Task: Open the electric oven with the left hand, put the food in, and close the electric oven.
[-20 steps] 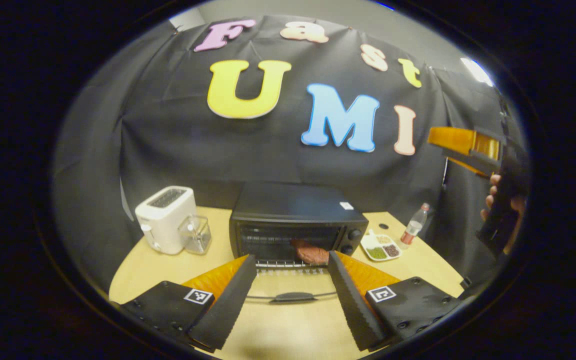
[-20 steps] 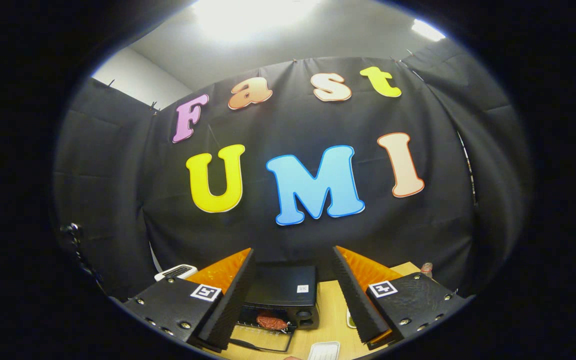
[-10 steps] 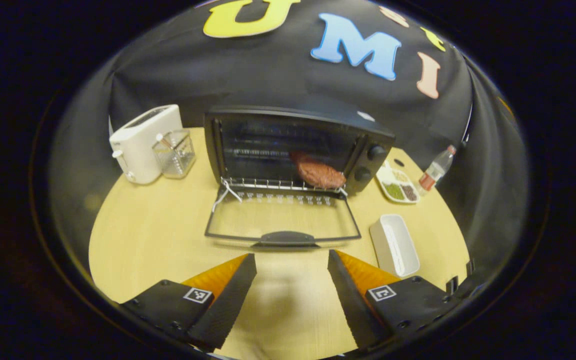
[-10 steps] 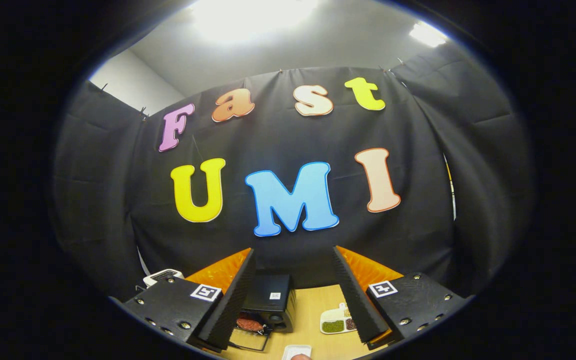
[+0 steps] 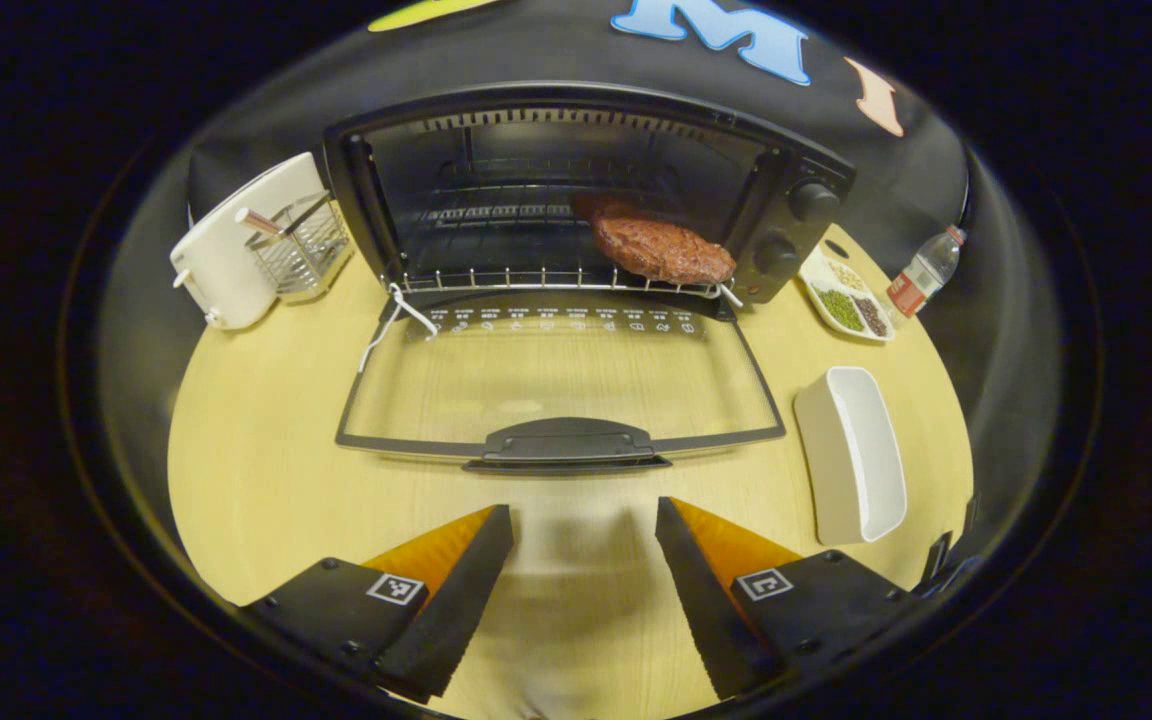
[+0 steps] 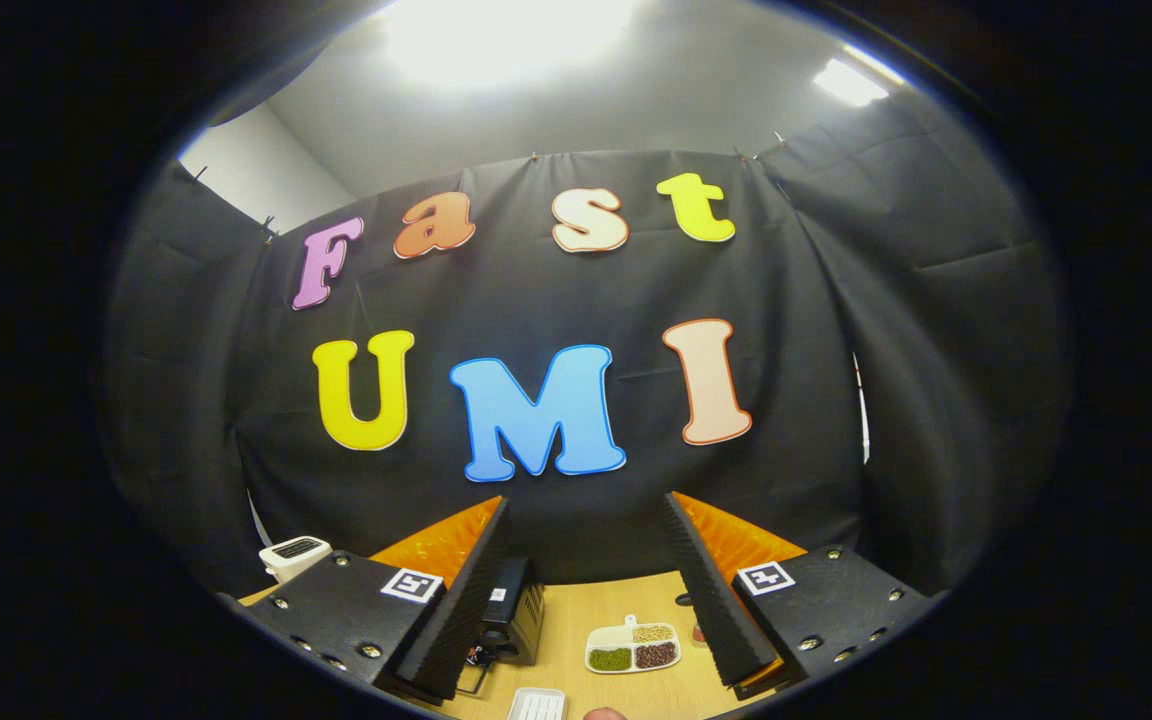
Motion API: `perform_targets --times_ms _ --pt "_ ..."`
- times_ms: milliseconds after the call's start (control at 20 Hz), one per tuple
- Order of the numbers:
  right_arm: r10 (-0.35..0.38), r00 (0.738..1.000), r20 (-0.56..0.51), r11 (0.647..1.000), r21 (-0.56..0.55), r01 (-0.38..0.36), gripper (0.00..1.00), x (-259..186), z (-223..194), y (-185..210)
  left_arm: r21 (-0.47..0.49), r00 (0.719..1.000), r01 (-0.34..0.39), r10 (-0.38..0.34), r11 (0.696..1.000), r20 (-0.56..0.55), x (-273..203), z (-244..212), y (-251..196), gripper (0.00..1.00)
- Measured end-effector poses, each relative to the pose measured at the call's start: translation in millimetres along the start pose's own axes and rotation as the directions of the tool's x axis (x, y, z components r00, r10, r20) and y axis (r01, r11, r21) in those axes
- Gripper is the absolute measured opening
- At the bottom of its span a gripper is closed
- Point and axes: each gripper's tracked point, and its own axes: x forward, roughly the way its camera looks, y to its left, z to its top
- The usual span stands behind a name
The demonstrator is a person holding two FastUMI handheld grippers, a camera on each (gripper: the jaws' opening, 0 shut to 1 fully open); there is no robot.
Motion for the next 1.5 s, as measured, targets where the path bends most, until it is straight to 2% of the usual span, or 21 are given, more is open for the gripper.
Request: perform_targets --times_ms 150,200,250,300,350,450,500,650,750,950,1100,1200,1500 --pt "-0.021 1.0 -0.02 1.0 0.007 0.021 0.92 -0.7 -5.9 -14.5 0.013 1.0 -0.013 0.013 1.0 -0.022 11.5 6.6 3.3 1.0" --pt "-0.027 0.999 -0.029 1.0 0.009 0.027 0.92 -1.1 -7.5 -18.9 0.012 0.999 -0.016 0.016 1.0 -0.027 15.2 10.2 4.6 0.97" --pt "-0.031 0.999 -0.033 0.999 0.013 0.031 0.92 -1.2 -7.9 -21.3 0.0 0.999 -0.005 0.005 1.0 -0.05 14.6 8.9 3.4 0.99" --pt "-0.035 0.999 -0.034 0.999 0.019 0.036 0.92 -0.7 -8.2 -22.7 -0.012 0.999 0.005 -0.006 1.0 -0.049 14.2 11.1 3.6 0.94" --pt "-0.04 0.999 -0.035 0.999 0.024 0.04 0.92 0.6 -8.4 -25.4 -0.014 0.998 0.019 -0.02 1.0 -0.059 16.5 8.5 4.5 0.97" --pt "-0.04 0.998 -0.041 0.998 0.041 0.041 0.92 1.1 -9.9 -25.1 -0.025 0.997 0.032 -0.034 0.999 -0.068 16.9 10.3 5.4 1.0" --pt "-0.035 0.998 -0.047 0.998 0.046 0.037 0.92 1.9 -11.0 -24.1 -0.042 0.997 0.032 -0.035 0.999 -0.067 16.8 12.8 5.8 0.97" --pt "-0.028 0.998 -0.052 0.999 0.045 0.03 0.92 4.0 -12.0 -20.9 -0.101 0.997 0.03 -0.037 0.994 -0.071 15.8 15.8 5.3 0.99" --pt "-0.019 0.998 -0.055 0.999 0.038 0.021 0.92 4.9 -13.4 -17.3 -0.095 0.997 0.038 -0.045 0.995 -0.068 13.5 15.8 5.4 0.97" --pt "-0.006 0.998 -0.055 1.0 0.029 0.008 0.92 6.4 -12.9 -13.5 -0.069 0.998 0.038 -0.041 0.997 -0.05 4.9 19.0 4.3 0.99" --pt "0.002 0.998 -0.057 0.999 0.041 0.0 0.92 5.8 -13.4 -12.0 -0.073 0.999 0.048 -0.05 0.996 -0.022 -6.8 24.0 3.1 0.97" --pt "0.003 0.998 -0.065 0.999 0.049 0.0 0.92 5.9 -15.8 -11.4 -0.07 0.999 0.055 -0.055 0.996 0.004 -15.0 28.6 2.0 0.99" --pt "0.014 0.997 -0.077 0.998 0.055 -0.01 0.92 3.2 -18.0 -7.9 -0.063 0.993 0.062 -0.055 0.996 0.104 -42.7 46.5 -0.6 0.97"
